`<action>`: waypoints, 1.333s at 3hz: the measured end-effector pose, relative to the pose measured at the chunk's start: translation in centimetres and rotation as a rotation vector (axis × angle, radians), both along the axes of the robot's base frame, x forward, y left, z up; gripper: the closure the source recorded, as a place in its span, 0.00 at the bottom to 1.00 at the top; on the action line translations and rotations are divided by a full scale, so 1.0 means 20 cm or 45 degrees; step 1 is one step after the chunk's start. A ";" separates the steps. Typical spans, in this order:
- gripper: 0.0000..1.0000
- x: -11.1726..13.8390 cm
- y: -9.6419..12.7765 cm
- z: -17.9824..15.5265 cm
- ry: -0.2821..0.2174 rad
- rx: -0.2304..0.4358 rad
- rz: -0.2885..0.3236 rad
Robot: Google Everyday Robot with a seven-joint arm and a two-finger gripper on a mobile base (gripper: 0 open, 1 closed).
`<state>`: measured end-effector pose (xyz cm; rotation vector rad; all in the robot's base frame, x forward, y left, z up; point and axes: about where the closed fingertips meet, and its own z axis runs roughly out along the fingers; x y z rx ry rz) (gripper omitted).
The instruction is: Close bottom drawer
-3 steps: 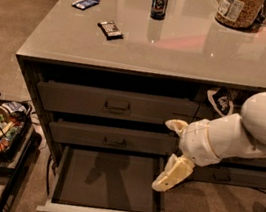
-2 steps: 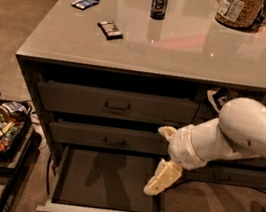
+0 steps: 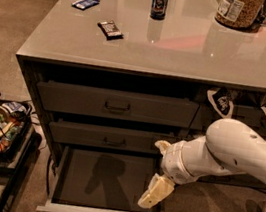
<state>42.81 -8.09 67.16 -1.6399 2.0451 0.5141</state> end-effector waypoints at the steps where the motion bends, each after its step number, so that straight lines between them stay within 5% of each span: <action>1: 0.00 0.00 0.03 -0.14 0.007 0.053 0.039; 4: 0.00 -0.18 0.21 -1.09 0.150 0.233 -0.005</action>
Offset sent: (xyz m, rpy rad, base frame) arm -0.0159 0.0213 -0.1566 0.1997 0.0421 0.0487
